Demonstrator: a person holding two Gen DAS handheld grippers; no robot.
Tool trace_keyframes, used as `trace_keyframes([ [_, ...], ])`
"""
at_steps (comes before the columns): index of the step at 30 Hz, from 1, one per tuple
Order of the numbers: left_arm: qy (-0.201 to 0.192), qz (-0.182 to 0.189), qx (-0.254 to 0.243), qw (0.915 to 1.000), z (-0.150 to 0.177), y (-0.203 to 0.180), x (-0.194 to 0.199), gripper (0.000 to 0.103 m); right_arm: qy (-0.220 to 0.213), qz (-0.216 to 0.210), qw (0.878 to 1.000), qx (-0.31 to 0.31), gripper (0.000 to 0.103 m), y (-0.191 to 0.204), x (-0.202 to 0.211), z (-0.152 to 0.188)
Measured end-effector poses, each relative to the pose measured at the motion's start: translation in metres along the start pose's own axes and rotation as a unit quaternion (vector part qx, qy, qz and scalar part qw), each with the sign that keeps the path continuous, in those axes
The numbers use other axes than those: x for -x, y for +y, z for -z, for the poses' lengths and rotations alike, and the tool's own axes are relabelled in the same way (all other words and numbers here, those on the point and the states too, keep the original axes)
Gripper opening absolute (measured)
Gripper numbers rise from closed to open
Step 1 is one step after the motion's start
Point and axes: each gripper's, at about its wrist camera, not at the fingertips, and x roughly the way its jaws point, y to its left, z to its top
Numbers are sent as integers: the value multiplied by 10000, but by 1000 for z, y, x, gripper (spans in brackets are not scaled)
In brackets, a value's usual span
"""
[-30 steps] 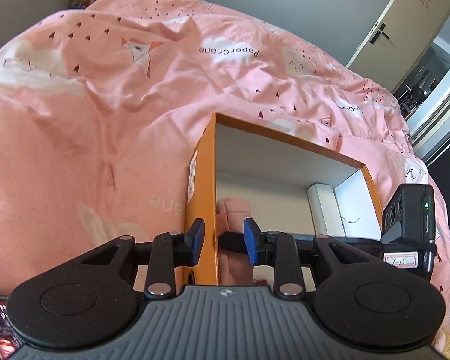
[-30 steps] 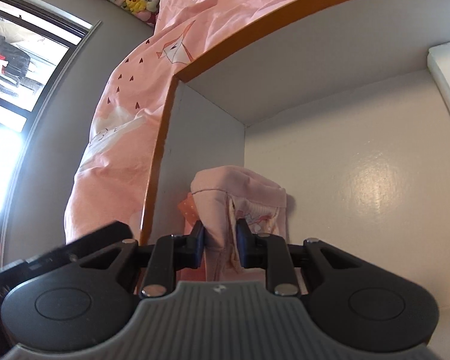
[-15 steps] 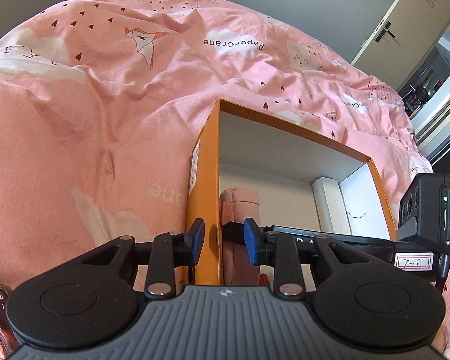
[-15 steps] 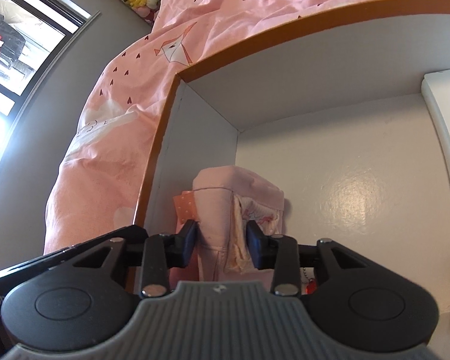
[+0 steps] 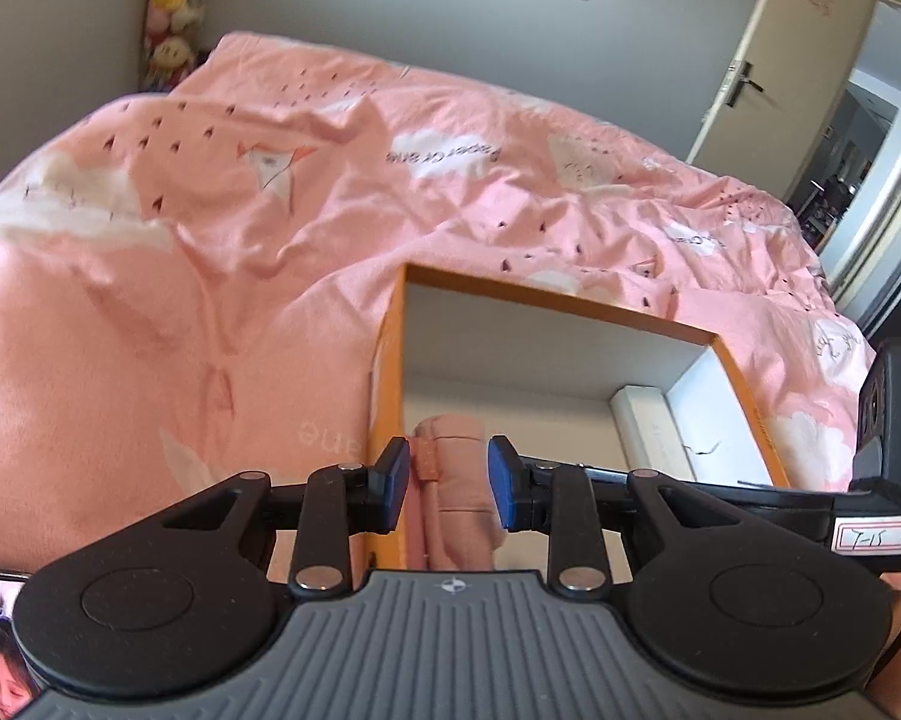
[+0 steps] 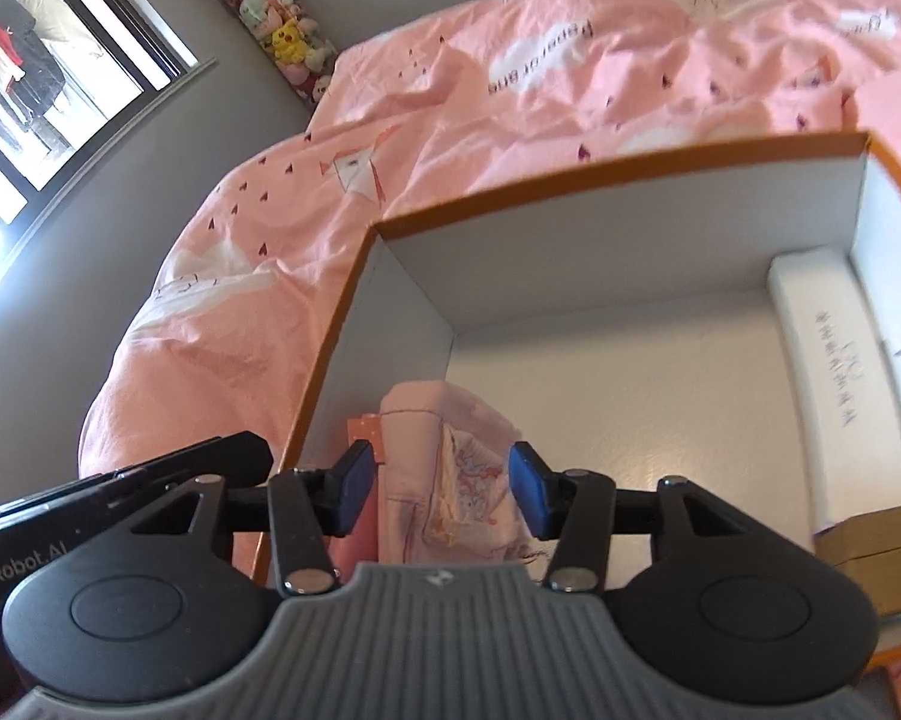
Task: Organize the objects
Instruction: 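Lower the pink pouch into the box and open both tools, then move both tools back toward the dark grey box and photo card box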
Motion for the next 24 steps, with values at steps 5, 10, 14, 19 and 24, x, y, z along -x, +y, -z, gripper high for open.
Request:
trace_keyframes([
  [5, -367, 225, -490, 9979, 10, -30, 20, 40, -539, 468, 9966, 419, 61, 4, 40, 10],
  [10, -473, 646, -632, 9948, 19, -44, 34, 50, -1125, 821, 9875, 737, 80, -4, 88, 32],
  [14, -326, 1006, -493, 9932, 26, -53, 37, 51, -1471, 1357, 9757, 890, 86, -17, 123, 53],
  [19, -188, 1155, -788, 9900, 43, -79, 34, 51, -1527, 2166, 9616, 712, 84, -43, 149, 75],
  [24, 555, 1366, -624, 9871, 64, -93, 7, 52, -939, 2379, 9662, 319, 68, -72, 150, 92],
])
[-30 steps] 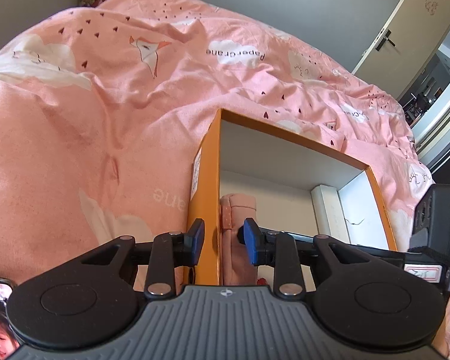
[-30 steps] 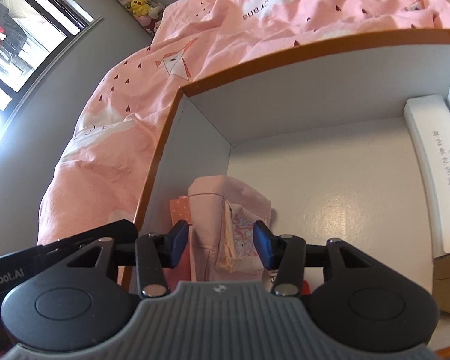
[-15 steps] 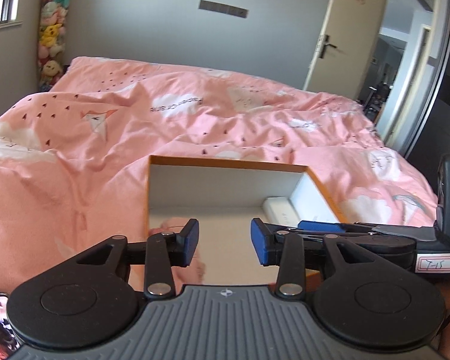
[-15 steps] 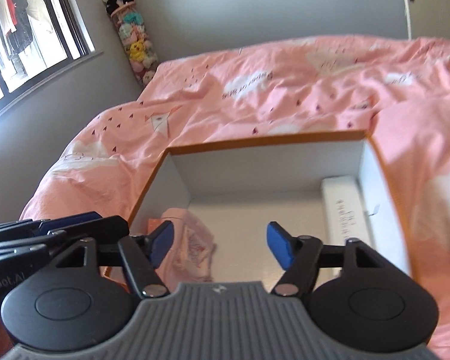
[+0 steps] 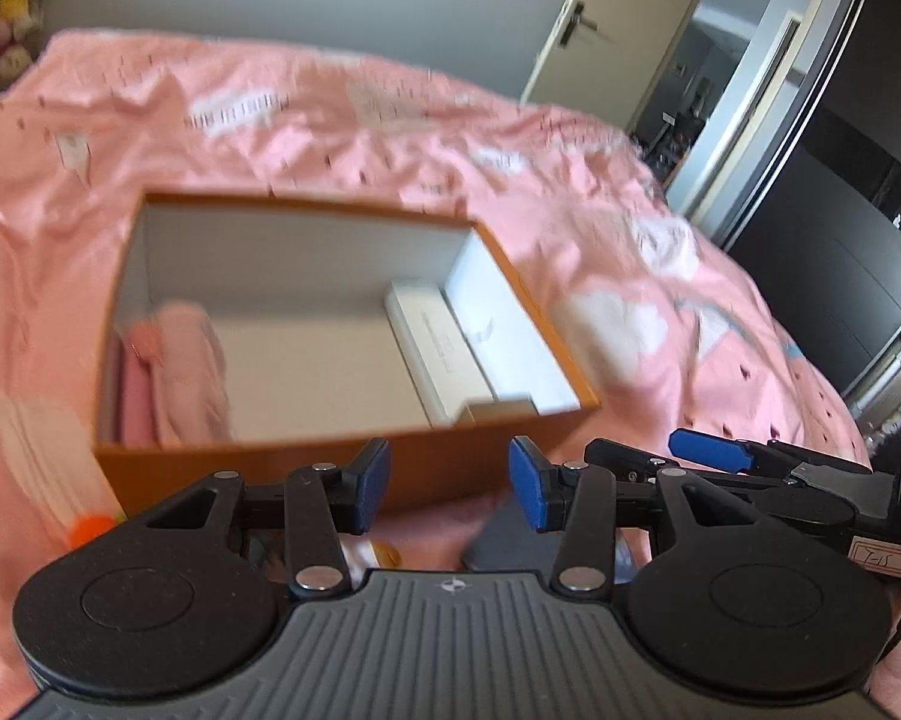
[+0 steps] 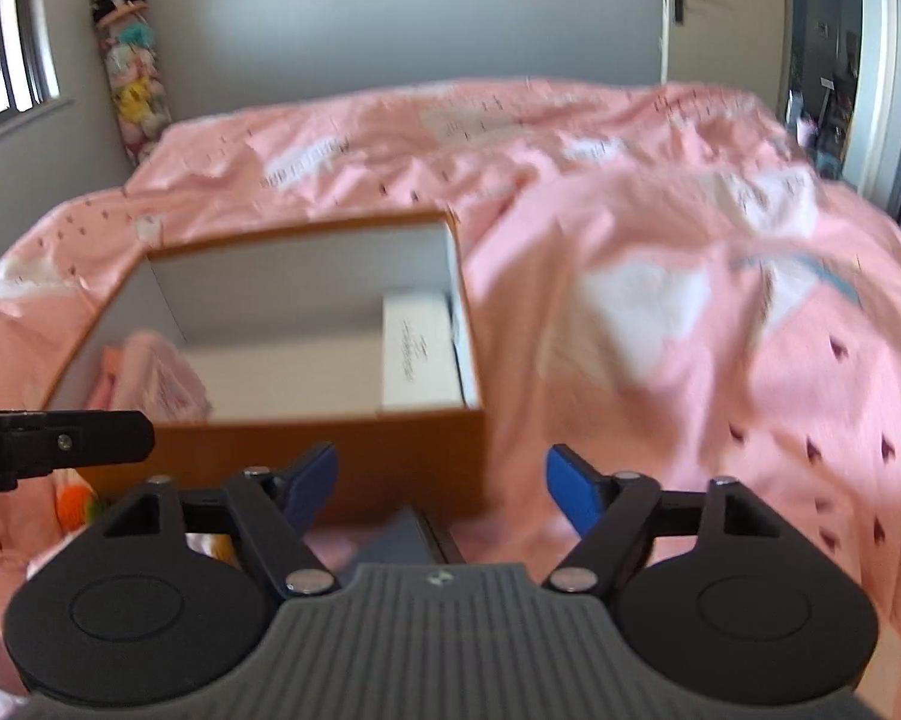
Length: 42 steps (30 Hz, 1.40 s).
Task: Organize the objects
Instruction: 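Move both tools back toward the dark grey box and photo card box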
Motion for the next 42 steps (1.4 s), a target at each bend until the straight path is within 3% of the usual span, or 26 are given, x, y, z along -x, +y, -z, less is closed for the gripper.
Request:
trace_keyframes([
  [6, 735, 69, -7, 9973, 16, -8, -36, 44, 481, -133, 9978, -425, 44, -17, -15, 20],
  [13, 993, -137, -35, 9950, 24, -9, -47, 44, 551, -265, 9916, -1143, 42, -33, -26, 20],
  [18, 1051, -157, -240, 9941, 27, -15, -49, 48, 807, -428, 9875, -1288, 41, -30, -39, 18],
  [25, 1096, -352, 51, 9933, 27, -3, -49, 49, 839, -520, 9899, -1019, 36, -16, -33, 22],
  [28, 1119, -837, 216, 9899, 26, 6, -49, 49, 823, -840, 9872, -1080, 26, -11, -27, 20],
  [31, 1077, -972, 450, 9884, 25, 15, -44, 49, 1105, -1415, 9754, -1276, 21, -2, -29, 22],
  [33, 1037, -1036, 502, 9879, 24, 19, -40, 49, 1198, -1548, 9731, -1218, 19, 9, -31, 26],
  [38, 1077, -1058, 524, 9871, 25, 23, -37, 49, 1207, -1631, 9740, -1009, 19, 25, -30, 28],
  [42, 1072, -953, 556, 9881, 26, 24, -34, 49, 1335, -1754, 9680, -1197, 14, 23, -37, 28],
])
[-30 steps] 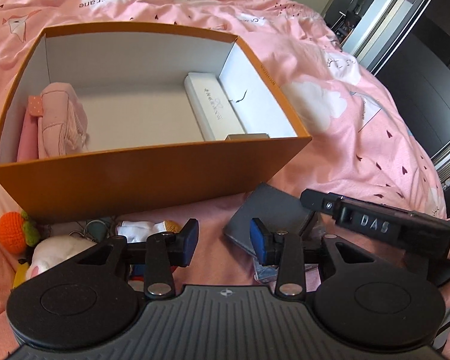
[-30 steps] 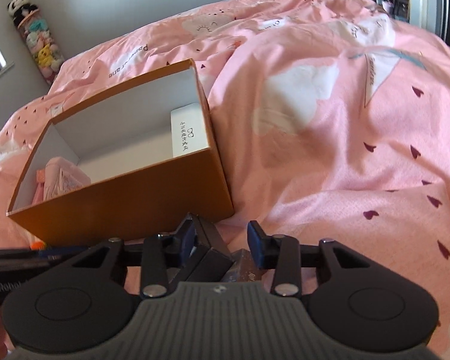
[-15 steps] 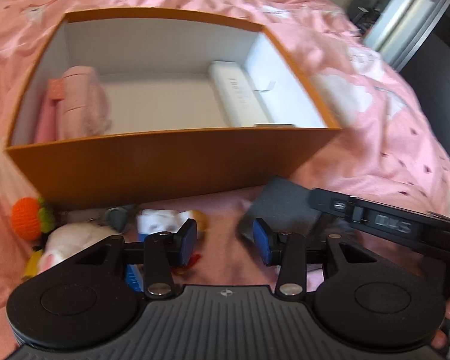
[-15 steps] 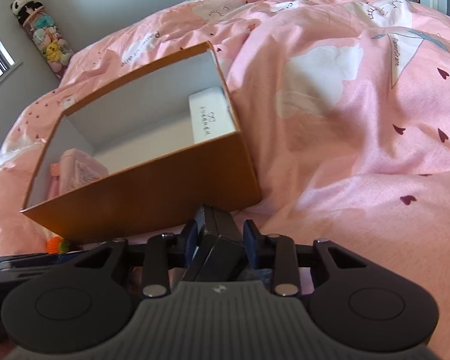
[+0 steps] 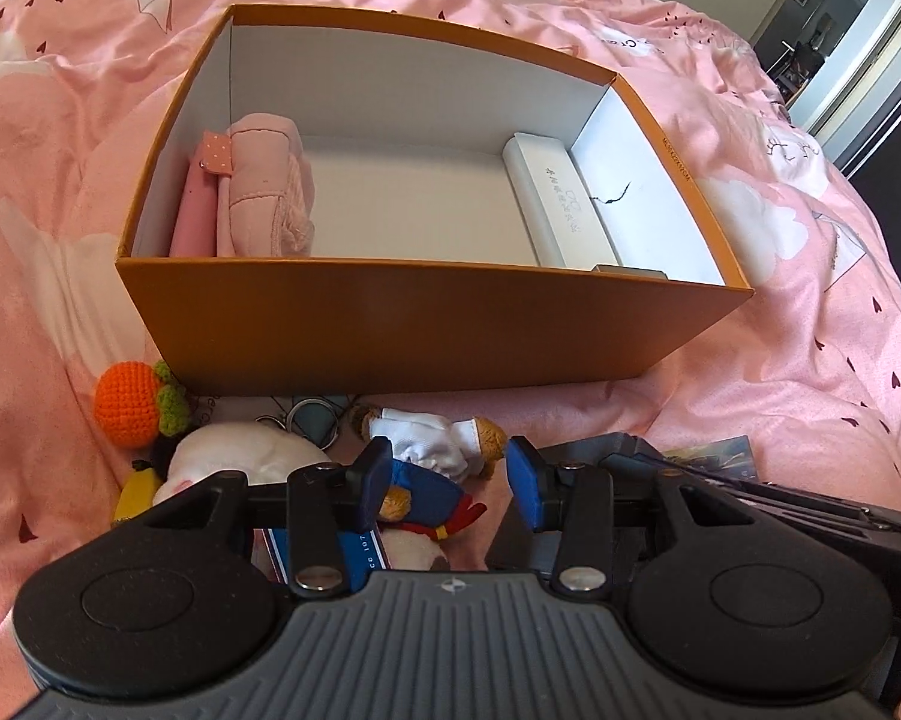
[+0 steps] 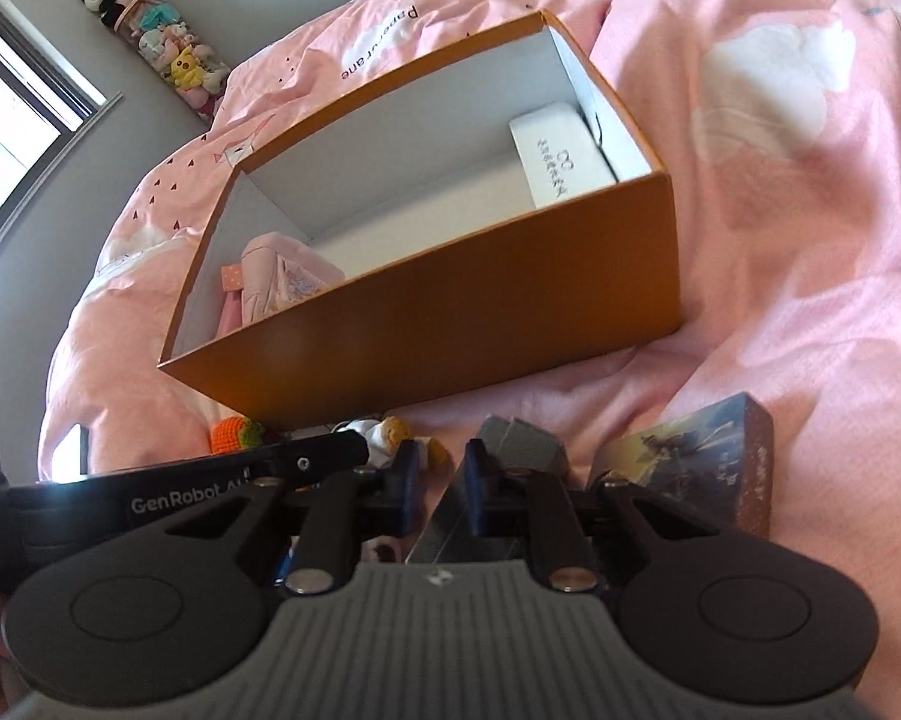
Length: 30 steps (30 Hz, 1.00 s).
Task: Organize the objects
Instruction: 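Move both tools back toward the dark grey box and photo card box, then grasp the dark grey box with the left tool while the right tool grasps the photo card box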
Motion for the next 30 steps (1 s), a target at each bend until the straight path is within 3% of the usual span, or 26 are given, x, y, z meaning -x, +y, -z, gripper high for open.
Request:
trace_keyframes([
  [3, 38, 26, -28, 10000, 1, 0, 1, 49, 114, -202, 9995, -227, 9, -5, -4, 1],
  [13, 59, 96, -16, 9999, 3, 1, 2, 49, 30, -269, 9983, -516, 10, -12, 4, 0],
  [22, -6, 573, -203, 9981, 3, -5, 8, 49, -386, 58, 9986, -354, 14, -15, 23, -6],
  [30, 216, 1063, -981, 9893, 13, -34, 4, 61, -720, 592, 9951, -317, 14, -29, 41, -9],
])
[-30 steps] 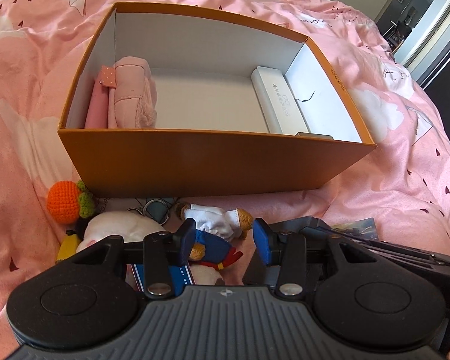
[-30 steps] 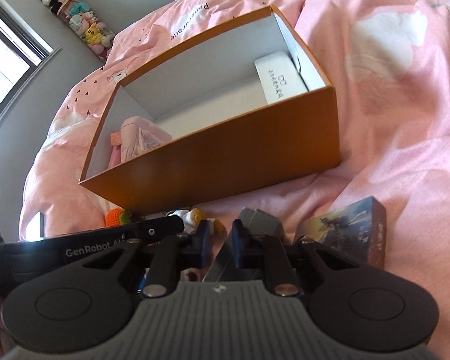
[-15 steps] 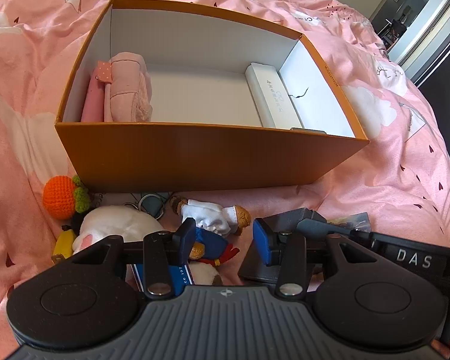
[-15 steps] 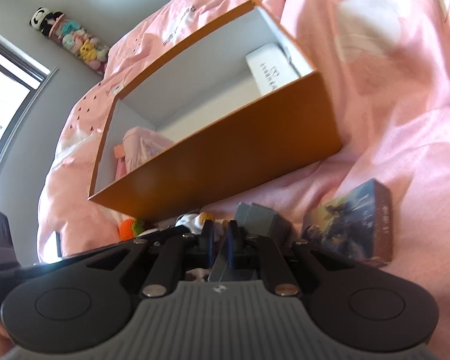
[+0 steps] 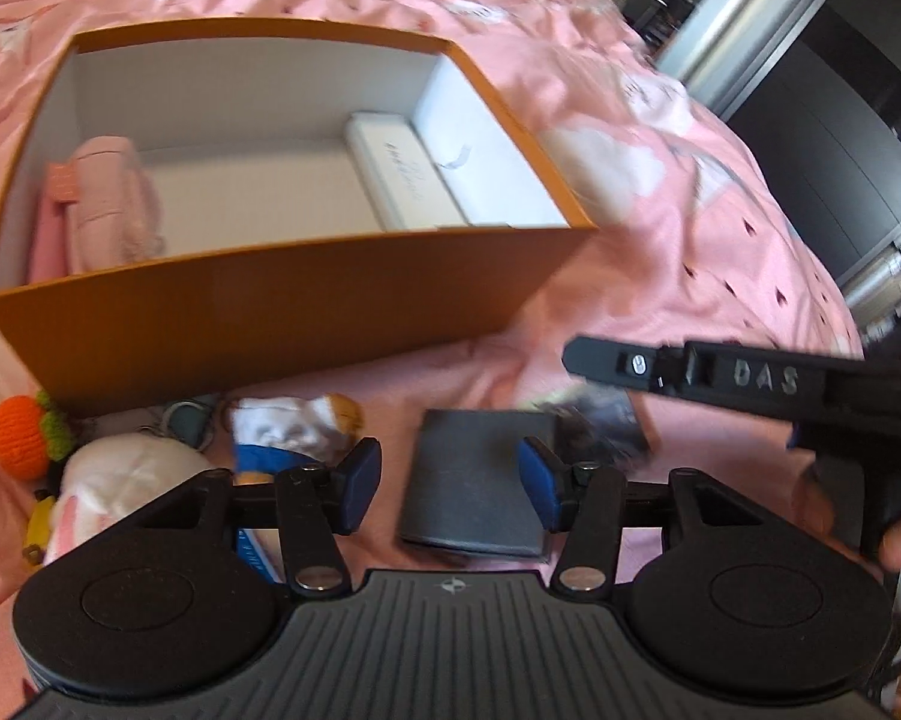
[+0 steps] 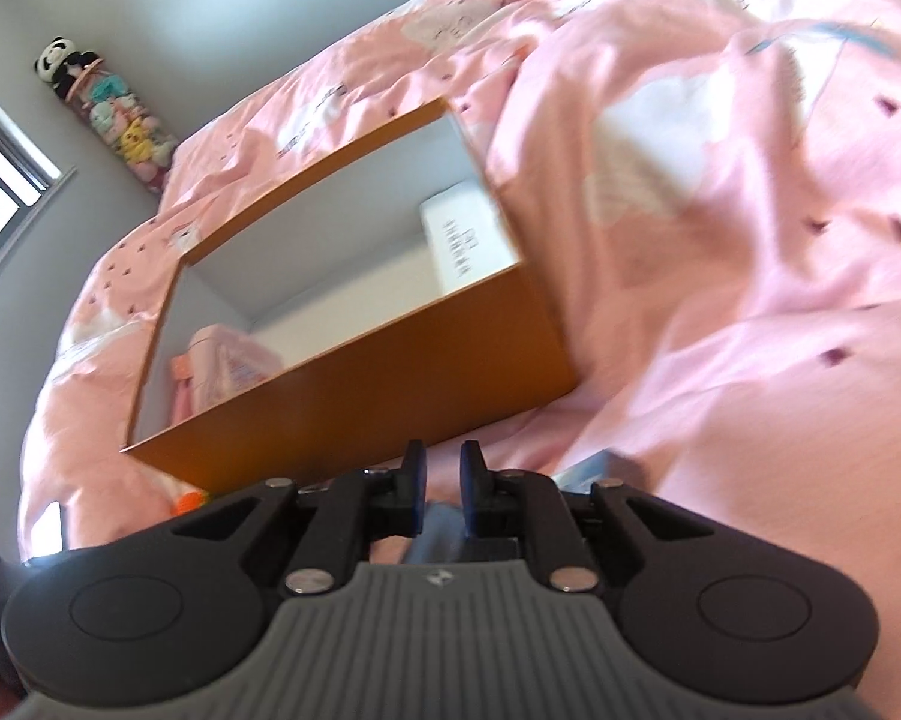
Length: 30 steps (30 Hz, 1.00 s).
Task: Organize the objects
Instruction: 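Grasp the dark grey box with the left tool while the right tool grasps the photo card box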
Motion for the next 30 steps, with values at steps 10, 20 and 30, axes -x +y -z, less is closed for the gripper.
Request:
trace_keyframes([
  [10, 430, -275, -1377, 9892, 11, -56, -35, 75, -114, 575, 9983, 69, 25, -26, 13, 1],
  [20, 629, -813, -1789, 9785, 17, -65, -62, 68, 83, 662, 9977, 89, 31, -33, 15, 13],
  [30, 168, -871, -1557, 9838, 14, -50, -32, 44, 572, 1073, 9904, 655, 40, -13, -3, 23],
])
